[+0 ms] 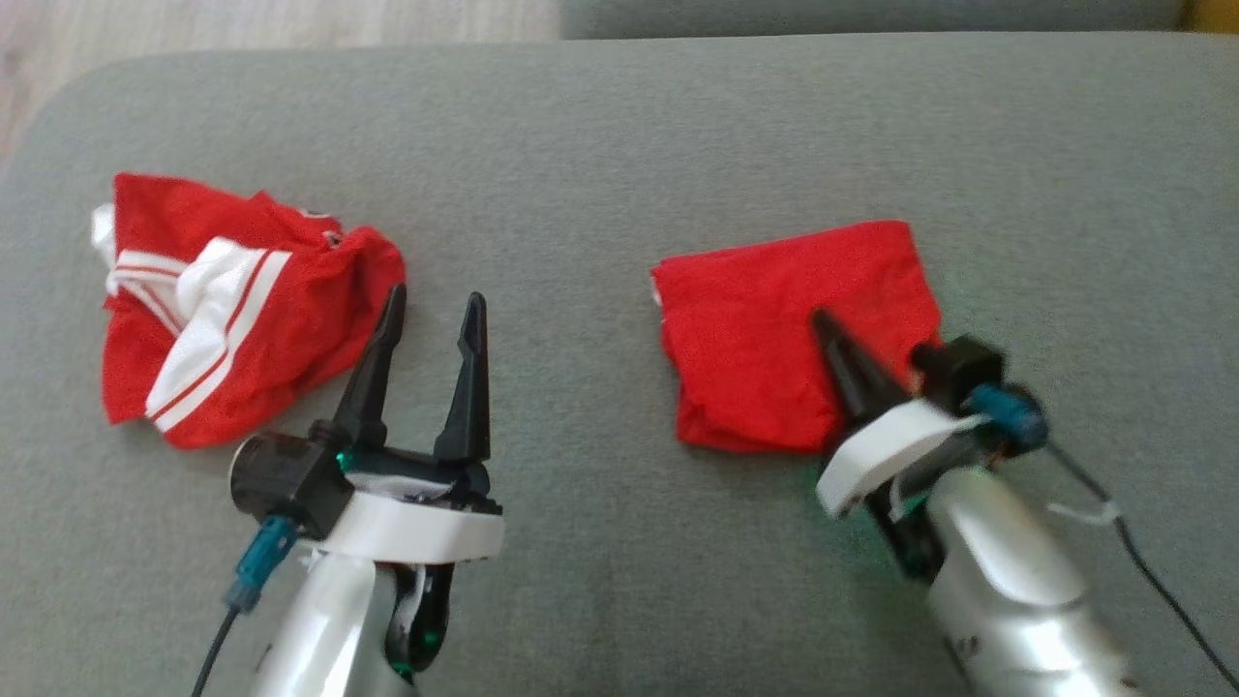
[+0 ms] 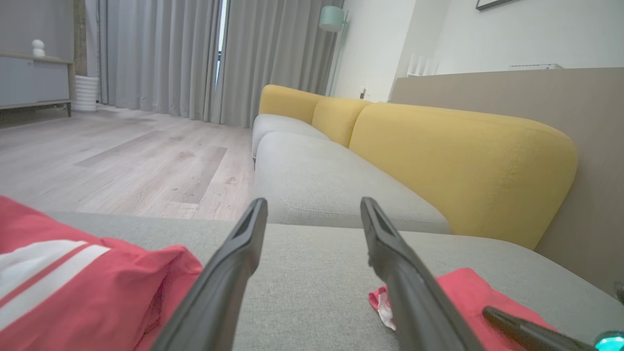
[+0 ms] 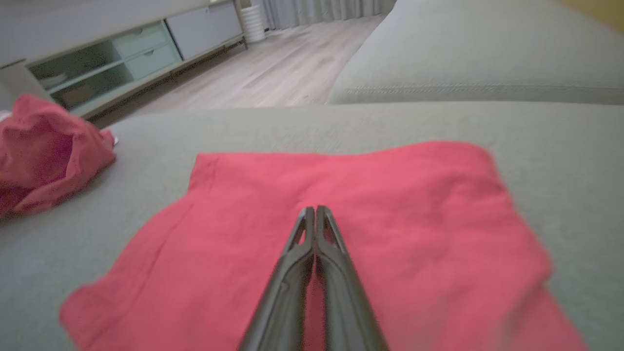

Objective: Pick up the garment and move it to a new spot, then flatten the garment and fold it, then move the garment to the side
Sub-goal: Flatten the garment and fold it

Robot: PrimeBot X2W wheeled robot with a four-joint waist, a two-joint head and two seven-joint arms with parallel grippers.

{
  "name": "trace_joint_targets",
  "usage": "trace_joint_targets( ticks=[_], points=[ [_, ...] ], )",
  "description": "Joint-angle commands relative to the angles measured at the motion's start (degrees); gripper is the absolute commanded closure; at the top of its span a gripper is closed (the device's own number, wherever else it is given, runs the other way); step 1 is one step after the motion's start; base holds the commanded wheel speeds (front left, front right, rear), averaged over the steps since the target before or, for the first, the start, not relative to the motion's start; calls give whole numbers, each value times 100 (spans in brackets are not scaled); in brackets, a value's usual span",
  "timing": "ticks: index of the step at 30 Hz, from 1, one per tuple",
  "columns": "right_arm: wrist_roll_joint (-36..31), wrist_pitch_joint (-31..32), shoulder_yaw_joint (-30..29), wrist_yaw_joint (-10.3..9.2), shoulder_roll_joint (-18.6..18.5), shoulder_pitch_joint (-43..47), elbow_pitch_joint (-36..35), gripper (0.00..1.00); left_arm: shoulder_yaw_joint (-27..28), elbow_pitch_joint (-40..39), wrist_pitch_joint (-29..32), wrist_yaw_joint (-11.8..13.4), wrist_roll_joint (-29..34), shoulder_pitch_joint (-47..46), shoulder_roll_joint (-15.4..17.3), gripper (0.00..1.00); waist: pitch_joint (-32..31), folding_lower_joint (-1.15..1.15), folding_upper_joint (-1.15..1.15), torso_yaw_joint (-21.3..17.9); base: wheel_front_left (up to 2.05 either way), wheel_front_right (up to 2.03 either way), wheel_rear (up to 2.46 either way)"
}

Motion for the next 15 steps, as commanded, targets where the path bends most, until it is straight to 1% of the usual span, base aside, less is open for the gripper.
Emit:
trace_joint_targets(
  ticks=[1, 4, 7, 9, 10, 15],
  points=[
    [-11, -76, -103, -5, 9, -151, -360, 100, 253, -219, -28, 10, 49, -72, 19, 0, -59, 0, 0, -125, 0, 0, 0],
    [-199, -80, -558, -5, -80, 28, -1020, 100, 358, -292, -28, 10, 50, -53, 19, 0, -92, 0, 0, -298, 0, 0, 0],
    [-402, -81, -1052, -5, -92, 364, -1576, 100, 404, -329, -28, -3, 57, -21, 19, 0, -138, 0, 0, -450, 0, 0, 0],
    [-513, -82, -1349, -5, -72, 607, -1852, 100, 426, -352, -28, -5, 47, 0, 19, 0, -177, 0, 0, -536, 0, 0, 0],
    [-513, -82, -1349, -5, -72, 607, -1852, 100, 426, -352, -28, -5, 47, 0, 19, 0, -177, 0, 0, -536, 0, 0, 0],
    [-606, -82, -1838, -5, -1, 1140, -2401, 100, 487, -379, -28, 5, 33, 112, 19, 0, -271, 0, 0, -720, 0, 0, 0]
  ],
)
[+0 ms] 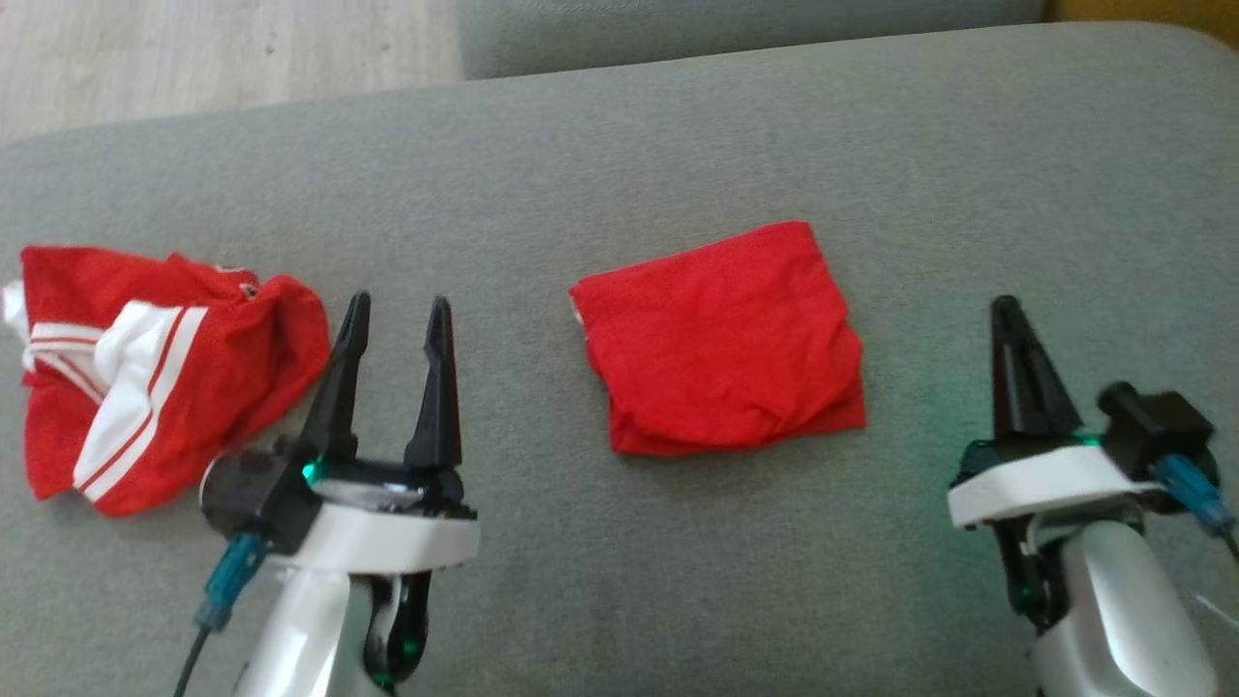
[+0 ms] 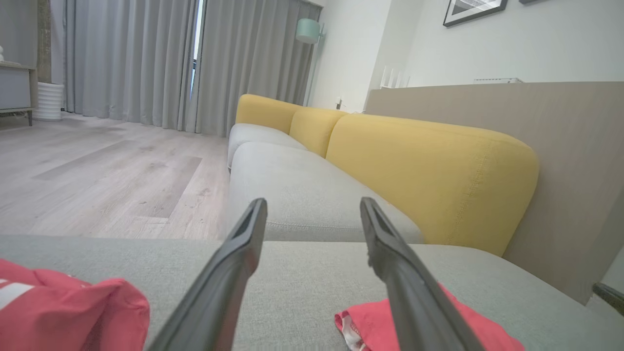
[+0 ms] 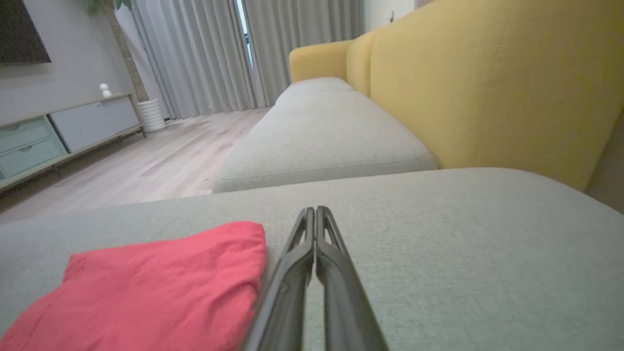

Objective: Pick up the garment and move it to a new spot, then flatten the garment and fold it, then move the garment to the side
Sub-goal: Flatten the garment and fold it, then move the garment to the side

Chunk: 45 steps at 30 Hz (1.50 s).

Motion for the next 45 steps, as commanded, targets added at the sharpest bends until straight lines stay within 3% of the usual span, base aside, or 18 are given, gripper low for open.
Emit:
trace_joint_targets(
  ticks=[1, 2, 14, 24, 45],
  points=[
    [-39, -61, 75, -5, 46, -134, -267, 70, 203, -197, -28, 8, 28, -36, 21, 0, -38, 0, 0, -58, 0, 0, 0],
    [-60, -61, 0, -5, 54, -51, -353, 0, 217, -195, -28, 5, 34, -9, 21, 0, -48, 0, 0, -87, 0, 0, 0],
    [156, -62, 18, -5, 73, 298, -735, 0, 291, -156, -28, -20, 48, 84, 21, 0, -92, 0, 0, -185, 0, 0, 0],
    [101, -62, -31, -5, 74, 189, -633, 0, 174, -136, -28, -38, 16, 42, 21, 0, 24, 0, 0, -11, 0, 0, 0],
    [334, 801, 673, -5, 74, -1172, 1789, 0, -249, -57, -28, -13, -87, -372, 21, 0, 676, 0, 0, 787, 0, 0, 0]
  ],
)
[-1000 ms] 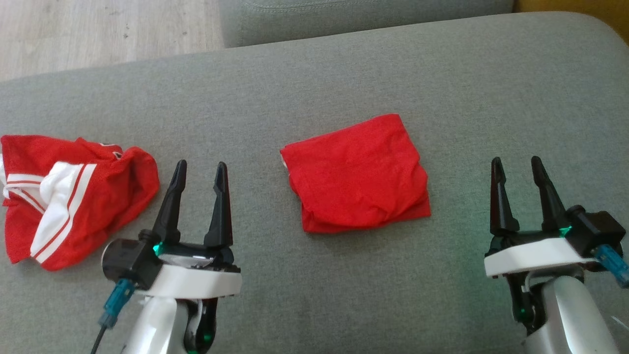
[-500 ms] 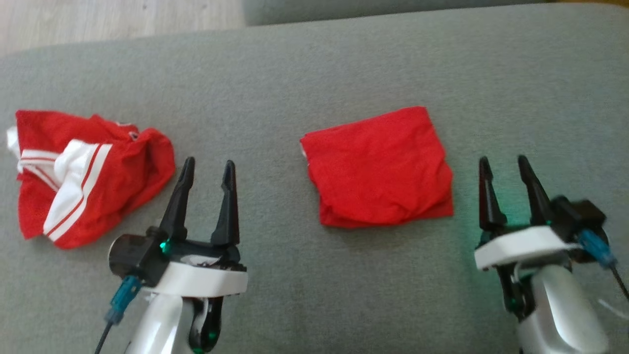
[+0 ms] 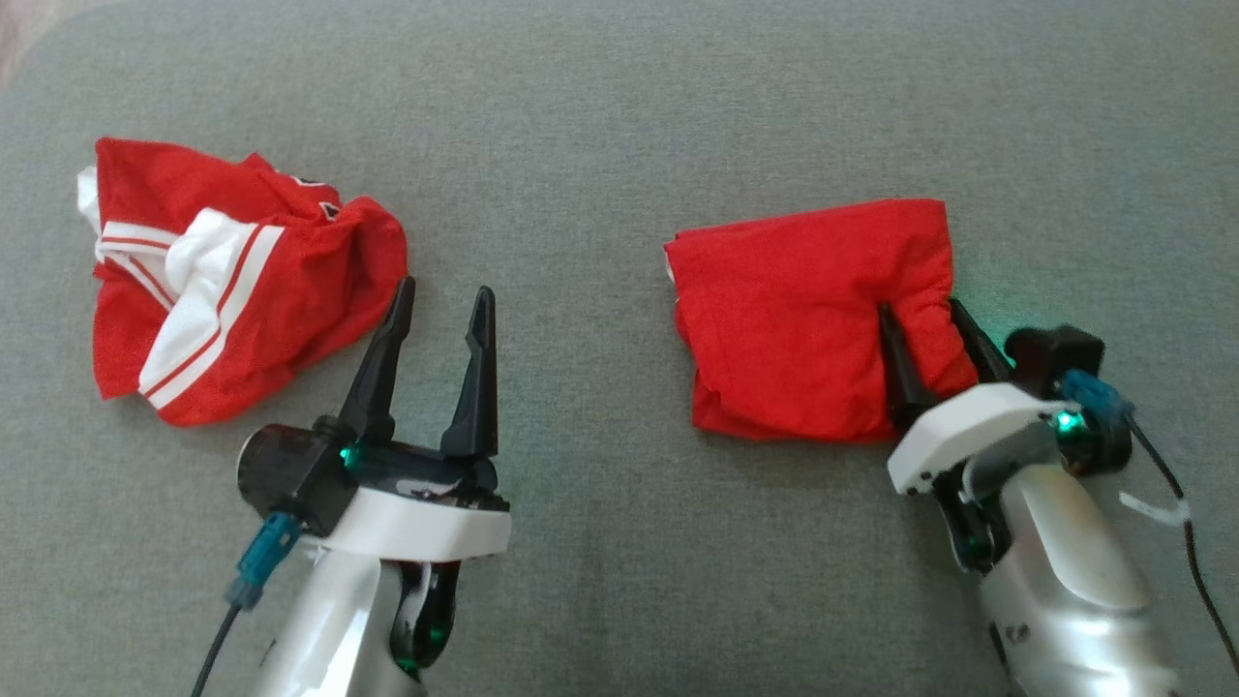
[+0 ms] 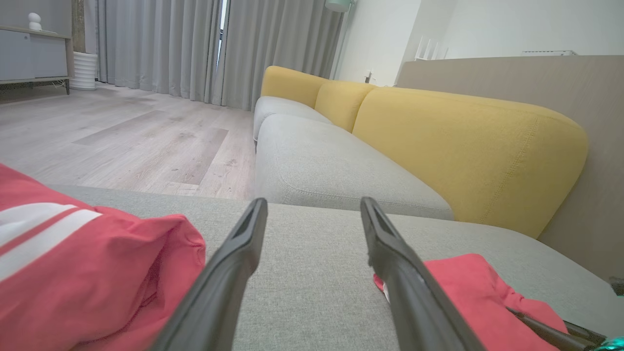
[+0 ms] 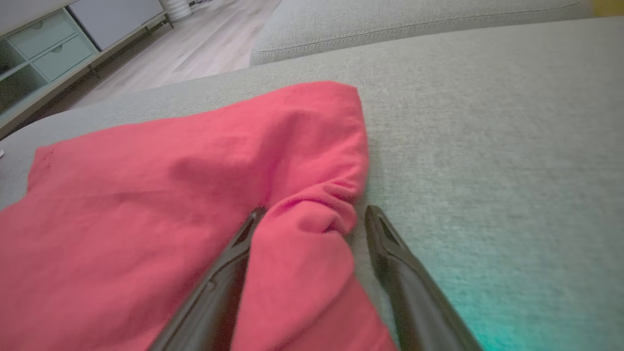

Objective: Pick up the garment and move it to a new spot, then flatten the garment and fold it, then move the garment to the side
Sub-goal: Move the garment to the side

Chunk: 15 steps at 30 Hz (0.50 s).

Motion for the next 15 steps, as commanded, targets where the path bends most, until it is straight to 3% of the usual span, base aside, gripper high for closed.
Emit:
trace_joint_targets(
  ticks=[1, 2, 3, 4, 15],
  points=[
    [2, 73, 220, -5, 25, -81, 4, 0, 116, -151, -28, 19, -18, -178, 21, 0, 3, -1, 0, 16, 0, 0, 0],
    [5, 75, 276, -5, 25, -116, 73, 0, 117, -149, -28, 23, -19, -177, 21, 0, 2, -1, 0, 19, 0, 0, 0],
    [-13, 75, 340, -5, 25, -150, 132, 9, 125, -147, -28, 27, -18, -174, 21, 0, -2, -1, 0, 14, 0, 0, 0],
    [-72, 48, 396, -5, 25, -184, 179, 100, 141, -145, -28, 31, -12, -166, 21, 0, -11, -1, 0, -4, 0, 0, 0],
    [-1021, -483, 293, -5, 18, -445, 166, 100, 236, -209, -28, 1, 109, -143, 21, 0, -176, -1, 0, -574, 0, 0, 0]
  ],
)
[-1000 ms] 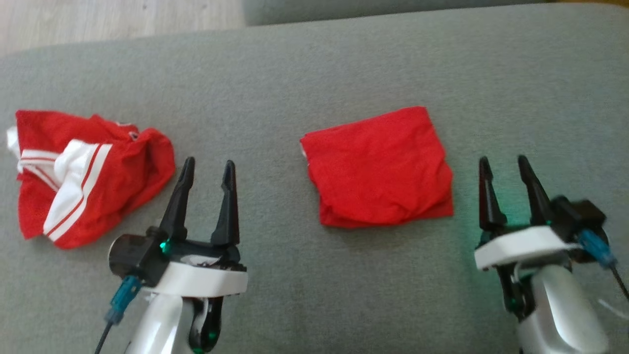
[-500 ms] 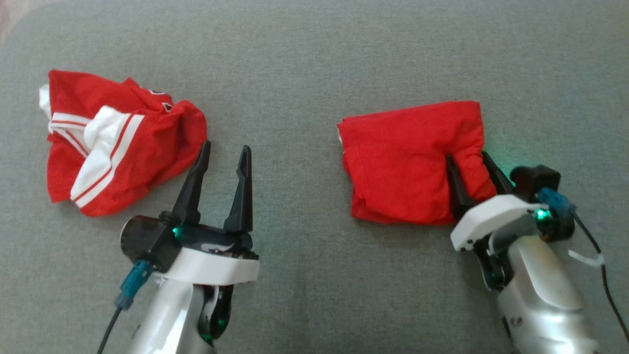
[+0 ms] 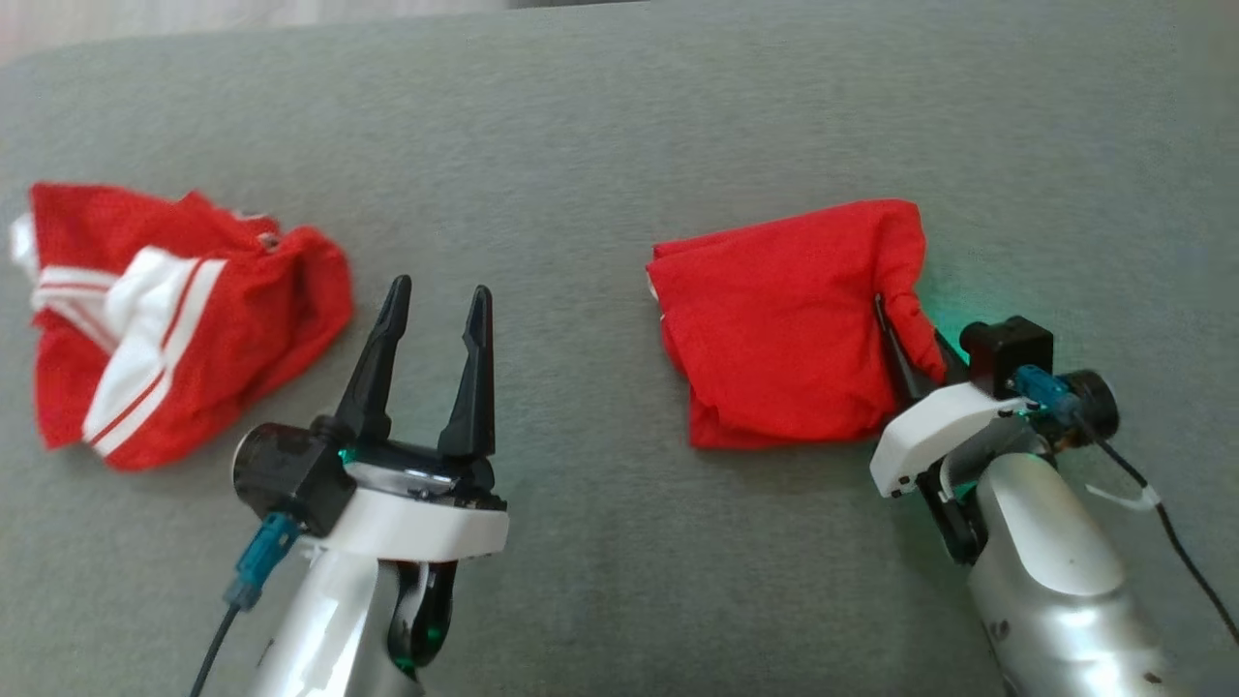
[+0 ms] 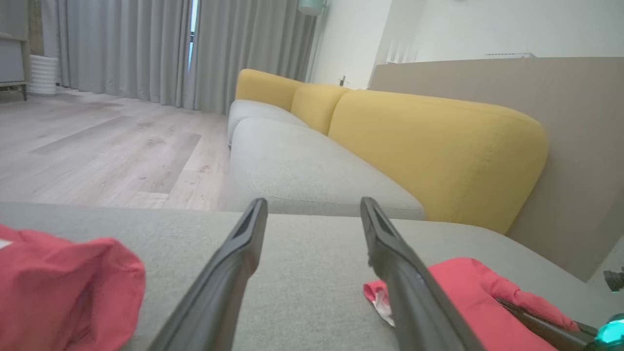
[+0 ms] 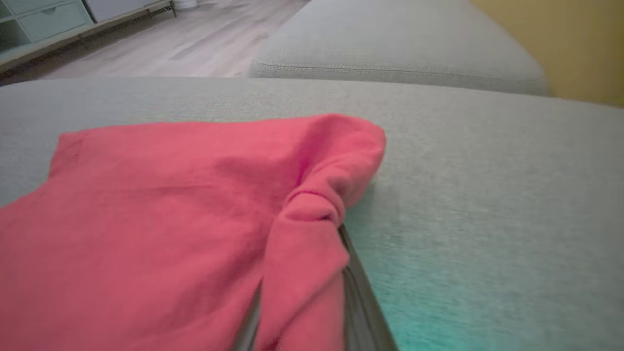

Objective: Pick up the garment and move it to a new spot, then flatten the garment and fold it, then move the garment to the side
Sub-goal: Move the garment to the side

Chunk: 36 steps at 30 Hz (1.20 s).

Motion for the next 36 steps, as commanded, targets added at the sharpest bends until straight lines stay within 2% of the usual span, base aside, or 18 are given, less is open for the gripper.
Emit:
trace_joint_targets(
  ticks=[1, 5, 9, 14, 19, 28, 34, 35, 36],
  points=[
    [-247, -103, 81, -5, -10, -183, -223, 100, 191, -220, -28, -6, 51, -141, 21, 0, -60, 0, 0, -258, 0, 0, 0],
    [-534, -129, 124, -5, -270, -201, -419, 100, 149, -263, -28, -22, 114, -162, 21, 0, -44, 0, 0, -590, 0, 0, 0],
    [-626, -43, 245, -5, -854, -263, -555, 100, 62, -302, -28, -40, 115, -279, 21, 0, 61, 0, 0, -811, 0, 0, 0],
    [-562, 66, 242, -5, -1735, -431, -524, 100, -70, -322, -28, -63, 136, -447, 21, 0, 257, 0, 0, -886, 0, 0, 0],
    [-445, 134, -101, -5, -2330, -682, -299, 100, -90, -283, -28, -95, 176, -581, 21, 0, 470, 0, 0, -812, 0, 0, 0],
    [-546, 87, -614, -5, -2769, -957, 172, 100, -14, -257, -28, -129, 191, -665, 21, 0, 671, 0, 0, -604, 0, 0, 0],
    [-724, -21, -1003, -5, -2798, -1092, 391, 100, 3, -232, -28, -144, 178, -700, 21, 0, 702, 0, 0, -535, 0, 0, 0],
    [-766, -63, -1036, -5, -2790, -1102, 388, 60, 5, -229, -28, -145, 175, -698, 21, 0, 695, 0, 0, -532, 0, 0, 0],
    [-806, -104, -1083, -5, -2774, -1111, 377, 0, 13, -224, -28, -147, 173, -696, 21, 0, 685, 0, 0, -534, 0, 0, 0]
  ],
)
